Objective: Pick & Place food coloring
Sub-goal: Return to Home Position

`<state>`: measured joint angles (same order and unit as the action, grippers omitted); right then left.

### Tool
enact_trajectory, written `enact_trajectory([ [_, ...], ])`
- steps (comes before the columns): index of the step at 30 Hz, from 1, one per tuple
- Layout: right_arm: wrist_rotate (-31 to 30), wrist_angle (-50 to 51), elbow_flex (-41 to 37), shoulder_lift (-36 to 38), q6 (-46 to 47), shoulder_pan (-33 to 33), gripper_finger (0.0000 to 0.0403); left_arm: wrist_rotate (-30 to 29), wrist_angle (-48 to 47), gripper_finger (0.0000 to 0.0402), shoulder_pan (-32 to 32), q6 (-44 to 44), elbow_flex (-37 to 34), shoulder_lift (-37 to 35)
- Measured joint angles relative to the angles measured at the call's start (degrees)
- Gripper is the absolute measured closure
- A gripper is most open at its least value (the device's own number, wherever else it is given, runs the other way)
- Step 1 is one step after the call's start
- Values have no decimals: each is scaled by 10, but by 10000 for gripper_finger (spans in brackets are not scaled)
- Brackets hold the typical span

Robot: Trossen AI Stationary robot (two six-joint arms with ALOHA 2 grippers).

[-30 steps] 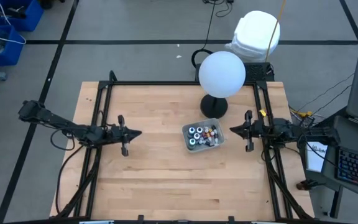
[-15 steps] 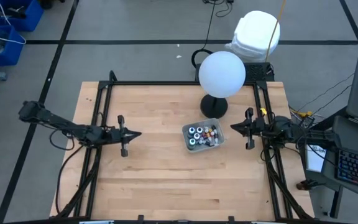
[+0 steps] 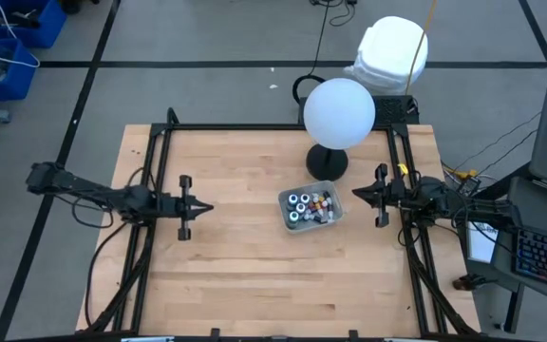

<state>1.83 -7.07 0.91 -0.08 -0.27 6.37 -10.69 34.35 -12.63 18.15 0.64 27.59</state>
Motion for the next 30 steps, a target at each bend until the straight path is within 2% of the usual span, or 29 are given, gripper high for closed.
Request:
enact_trajectory([
  [8, 0, 29, 0, 0, -12, 0, 403, -88, -36, 401, 5, -65, 0, 52],
  [18, 0, 48, 0, 0, -20, -1, 403, -73, -28, 401, 6, -67, 0, 114],
  [24, 0, 47, 0, 0, -20, -1, 403, -43, 37, 401, 1, -21, 0, 92],
  [30, 2, 47, 0, 0, -19, -1, 403, -38, 12, 401, -6, 32, 0, 8],
])
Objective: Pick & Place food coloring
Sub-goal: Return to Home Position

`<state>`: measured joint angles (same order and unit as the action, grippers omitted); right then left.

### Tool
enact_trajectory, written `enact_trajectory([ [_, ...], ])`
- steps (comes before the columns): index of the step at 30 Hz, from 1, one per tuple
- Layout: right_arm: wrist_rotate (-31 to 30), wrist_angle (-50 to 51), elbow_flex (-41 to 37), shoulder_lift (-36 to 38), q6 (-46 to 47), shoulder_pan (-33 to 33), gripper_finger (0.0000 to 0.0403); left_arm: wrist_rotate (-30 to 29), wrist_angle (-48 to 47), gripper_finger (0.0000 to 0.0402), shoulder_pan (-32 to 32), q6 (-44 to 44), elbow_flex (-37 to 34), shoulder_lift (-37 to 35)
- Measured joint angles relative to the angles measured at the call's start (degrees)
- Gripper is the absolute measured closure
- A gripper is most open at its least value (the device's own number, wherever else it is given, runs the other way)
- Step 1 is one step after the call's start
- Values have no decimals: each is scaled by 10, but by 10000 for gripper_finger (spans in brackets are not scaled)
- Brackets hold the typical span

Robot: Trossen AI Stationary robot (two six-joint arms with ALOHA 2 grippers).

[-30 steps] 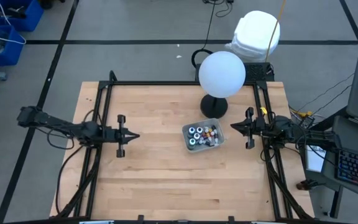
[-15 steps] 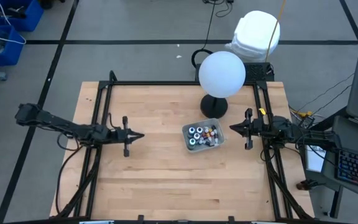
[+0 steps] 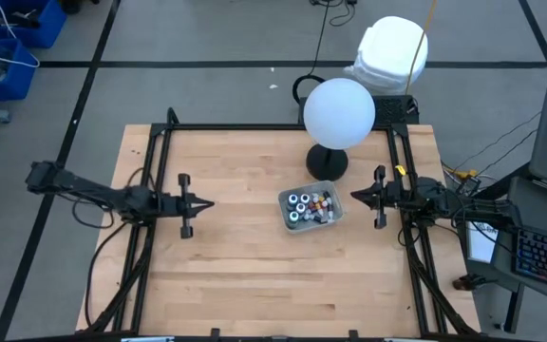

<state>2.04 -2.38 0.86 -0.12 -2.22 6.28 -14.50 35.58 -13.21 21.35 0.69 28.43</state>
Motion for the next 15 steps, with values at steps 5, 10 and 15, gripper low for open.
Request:
enact_trajectory([
  [5, 13, -2, 0, 0, 1, 0, 403, 61, -46, 401, 10, 34, 0, -94],
  [10, 13, -5, 0, 0, 2, 0, 403, 75, -121, 401, 38, 17, 0, -179],
  [15, 14, -33, 0, 0, 14, 0, 403, 87, -236, 401, 58, -27, 0, -247],
])
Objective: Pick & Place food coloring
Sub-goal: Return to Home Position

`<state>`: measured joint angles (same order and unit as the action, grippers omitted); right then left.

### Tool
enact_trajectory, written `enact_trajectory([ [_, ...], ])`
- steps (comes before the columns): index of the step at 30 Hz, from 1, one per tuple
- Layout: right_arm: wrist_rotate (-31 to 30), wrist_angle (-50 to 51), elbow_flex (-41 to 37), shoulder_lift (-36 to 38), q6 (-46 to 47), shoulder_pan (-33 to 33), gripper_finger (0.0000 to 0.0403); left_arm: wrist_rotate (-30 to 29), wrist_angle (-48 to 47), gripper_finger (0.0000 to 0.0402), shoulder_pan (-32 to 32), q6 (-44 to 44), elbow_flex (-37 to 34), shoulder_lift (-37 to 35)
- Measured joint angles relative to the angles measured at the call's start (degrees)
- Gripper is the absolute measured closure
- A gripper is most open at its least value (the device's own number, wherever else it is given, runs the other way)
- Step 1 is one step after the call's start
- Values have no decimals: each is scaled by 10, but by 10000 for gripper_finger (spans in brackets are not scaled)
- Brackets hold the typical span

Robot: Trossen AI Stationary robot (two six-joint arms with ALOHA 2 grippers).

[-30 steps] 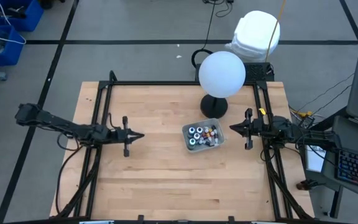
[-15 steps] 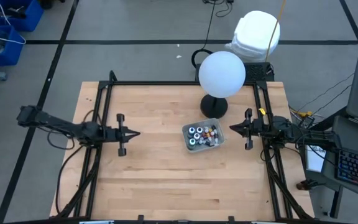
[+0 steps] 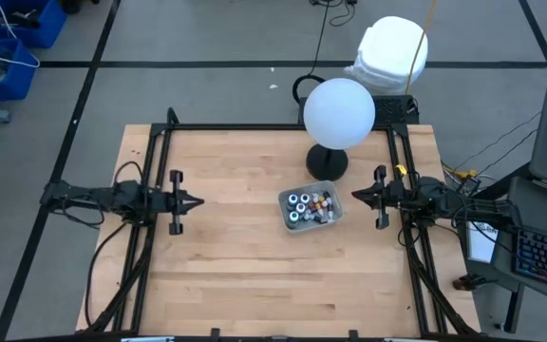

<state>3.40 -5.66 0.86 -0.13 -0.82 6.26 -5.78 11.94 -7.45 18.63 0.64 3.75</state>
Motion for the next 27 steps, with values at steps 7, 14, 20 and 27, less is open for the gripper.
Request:
enact_trajectory([
  [7, 0, -2, 0, 0, 2, 0, 403, -2, -99, 401, -11, -38, 1, -35],
  [14, 0, -2, 0, 0, 5, 0, 403, -4, -103, 401, -13, -33, 1, -35],
  [20, -1, -5, 0, 0, 17, 0, 403, -3, -106, 390, -13, -55, 1, -20],
  [27, -2, -4, 0, 0, 3, 0, 403, -3, -104, 380, -13, -91, 1, 22],
])
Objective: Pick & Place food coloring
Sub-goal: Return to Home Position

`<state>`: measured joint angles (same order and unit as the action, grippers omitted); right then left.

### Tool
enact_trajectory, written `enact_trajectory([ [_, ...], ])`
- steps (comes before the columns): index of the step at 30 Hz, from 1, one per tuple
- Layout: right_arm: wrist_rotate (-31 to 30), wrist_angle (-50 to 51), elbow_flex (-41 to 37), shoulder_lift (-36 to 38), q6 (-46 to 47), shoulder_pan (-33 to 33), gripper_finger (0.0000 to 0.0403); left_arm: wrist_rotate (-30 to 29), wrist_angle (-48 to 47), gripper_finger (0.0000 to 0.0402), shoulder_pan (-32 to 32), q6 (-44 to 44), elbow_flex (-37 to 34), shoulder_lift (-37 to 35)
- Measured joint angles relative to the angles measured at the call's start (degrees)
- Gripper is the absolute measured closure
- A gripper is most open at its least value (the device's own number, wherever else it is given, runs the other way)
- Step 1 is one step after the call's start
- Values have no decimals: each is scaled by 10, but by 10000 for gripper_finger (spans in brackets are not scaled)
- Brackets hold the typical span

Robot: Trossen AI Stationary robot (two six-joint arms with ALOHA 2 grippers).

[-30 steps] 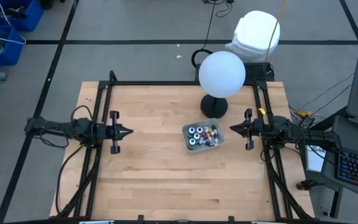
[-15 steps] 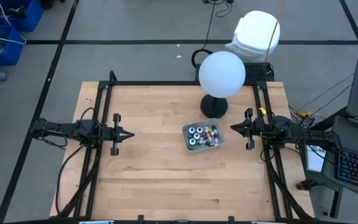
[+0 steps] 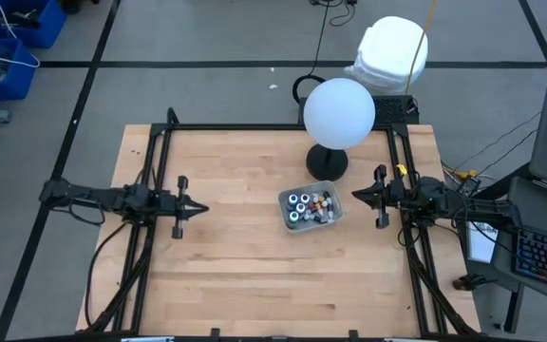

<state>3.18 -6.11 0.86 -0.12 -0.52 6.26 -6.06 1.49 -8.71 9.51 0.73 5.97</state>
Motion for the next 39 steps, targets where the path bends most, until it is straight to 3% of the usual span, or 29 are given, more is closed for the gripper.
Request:
enact_trajectory([
  [39, -1, 4, 0, 0, -17, 0, 403, -1, 30, 378, 0, -8, -2, 16],
])
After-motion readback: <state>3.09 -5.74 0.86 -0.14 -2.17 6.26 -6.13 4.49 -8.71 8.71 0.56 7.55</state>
